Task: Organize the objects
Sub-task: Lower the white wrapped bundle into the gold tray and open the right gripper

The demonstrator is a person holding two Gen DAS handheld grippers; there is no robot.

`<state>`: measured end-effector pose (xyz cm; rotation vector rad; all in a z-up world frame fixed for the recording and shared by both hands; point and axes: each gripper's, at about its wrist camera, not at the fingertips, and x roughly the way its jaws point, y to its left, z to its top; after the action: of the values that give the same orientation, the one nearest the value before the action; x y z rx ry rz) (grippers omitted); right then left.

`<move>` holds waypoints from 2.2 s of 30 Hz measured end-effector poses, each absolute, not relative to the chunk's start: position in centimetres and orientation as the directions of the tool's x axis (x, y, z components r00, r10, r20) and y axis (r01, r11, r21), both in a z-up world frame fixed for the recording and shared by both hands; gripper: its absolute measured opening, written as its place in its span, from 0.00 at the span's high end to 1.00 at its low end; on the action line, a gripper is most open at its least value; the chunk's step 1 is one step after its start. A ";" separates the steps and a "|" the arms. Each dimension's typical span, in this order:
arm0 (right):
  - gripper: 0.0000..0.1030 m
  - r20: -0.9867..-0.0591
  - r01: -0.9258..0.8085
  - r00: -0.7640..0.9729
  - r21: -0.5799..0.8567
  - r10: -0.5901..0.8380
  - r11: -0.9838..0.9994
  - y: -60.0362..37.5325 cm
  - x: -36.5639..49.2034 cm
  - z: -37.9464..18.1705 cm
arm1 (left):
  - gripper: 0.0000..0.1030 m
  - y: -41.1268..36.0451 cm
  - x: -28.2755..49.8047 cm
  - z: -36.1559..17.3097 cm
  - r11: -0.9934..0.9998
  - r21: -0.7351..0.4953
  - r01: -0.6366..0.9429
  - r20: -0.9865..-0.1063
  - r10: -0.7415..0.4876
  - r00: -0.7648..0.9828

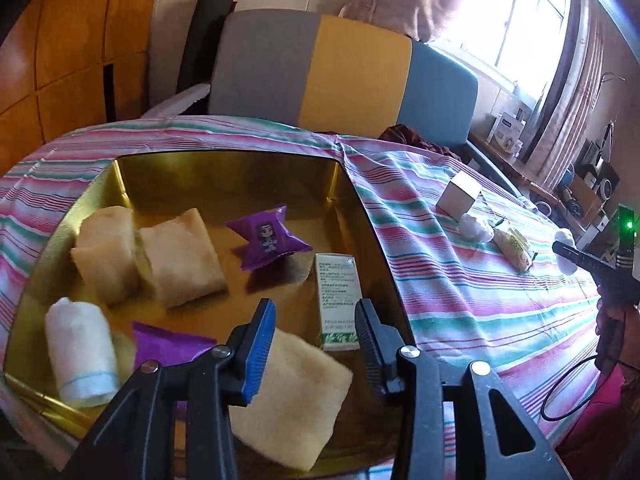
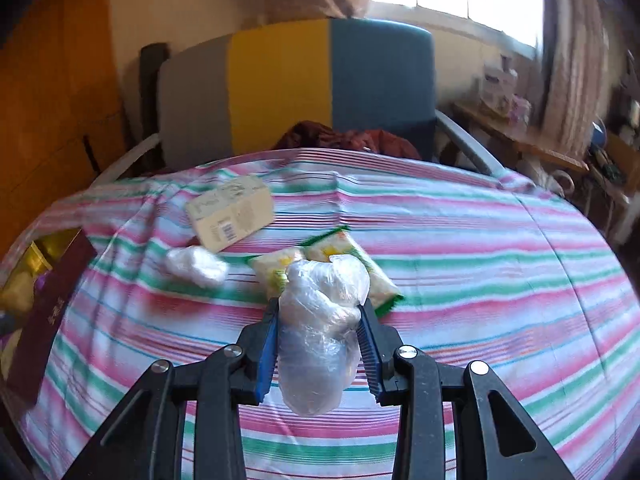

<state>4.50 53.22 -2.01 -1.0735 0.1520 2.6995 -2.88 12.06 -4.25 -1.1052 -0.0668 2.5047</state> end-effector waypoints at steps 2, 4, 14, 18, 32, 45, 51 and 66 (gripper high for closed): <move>0.64 -0.703 -0.213 -0.697 0.010 0.145 -0.977 51.8 4.0 -1.9 | 0.59 11.7 -2.5 -4.1 -0.920 -0.189 -0.343 -0.695 0.372 -0.616; 0.64 -0.713 -0.182 -0.694 0.037 0.102 -0.983 50.4 3.6 -1.7 | 0.59 11.3 -2.2 -4.1 -0.922 -0.182 -0.341 -0.690 0.367 -0.624; 0.64 -0.692 0.096 -0.710 0.092 -0.133 -0.991 37.4 -1.0 0.7 | 0.59 10.3 -1.3 -4.5 -0.916 -0.193 -0.351 -0.678 0.383 -0.627; 0.64 -0.678 0.188 -0.707 0.091 -0.199 -0.978 31.9 -3.5 1.1 | 0.59 10.2 -1.1 -4.6 -0.913 -0.200 -0.355 -0.676 0.391 -0.625; 0.64 -0.744 0.261 -0.643 0.013 -0.183 -0.965 21.7 -11.4 -1.6 | 0.59 7.4 -1.4 -4.5 -0.918 -0.238 -0.318 -0.657 0.393 -0.643; 0.56 -0.772 0.201 -0.624 -0.005 -0.124 -0.979 21.1 -14.0 -3.9 | 0.59 5.7 -1.9 -4.7 -0.921 -0.284 -0.267 -0.656 0.390 -0.646; 0.51 -0.740 0.186 -0.658 0.016 -0.136 -0.982 22.1 -12.7 -3.0 | 0.59 6.1 -1.8 -4.7 -0.921 -0.281 -0.271 -0.659 0.390 -0.643; 0.43 -0.732 0.103 -0.673 0.047 -0.104 -0.994 26.4 -8.4 -1.6 | 0.59 7.0 -1.1 -4.4 -0.918 -0.269 -0.292 -0.656 0.397 -0.642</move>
<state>-8.37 26.42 -1.56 -1.3058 0.0032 2.9816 -1.08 7.01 -4.39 -1.0617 -0.1950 2.5382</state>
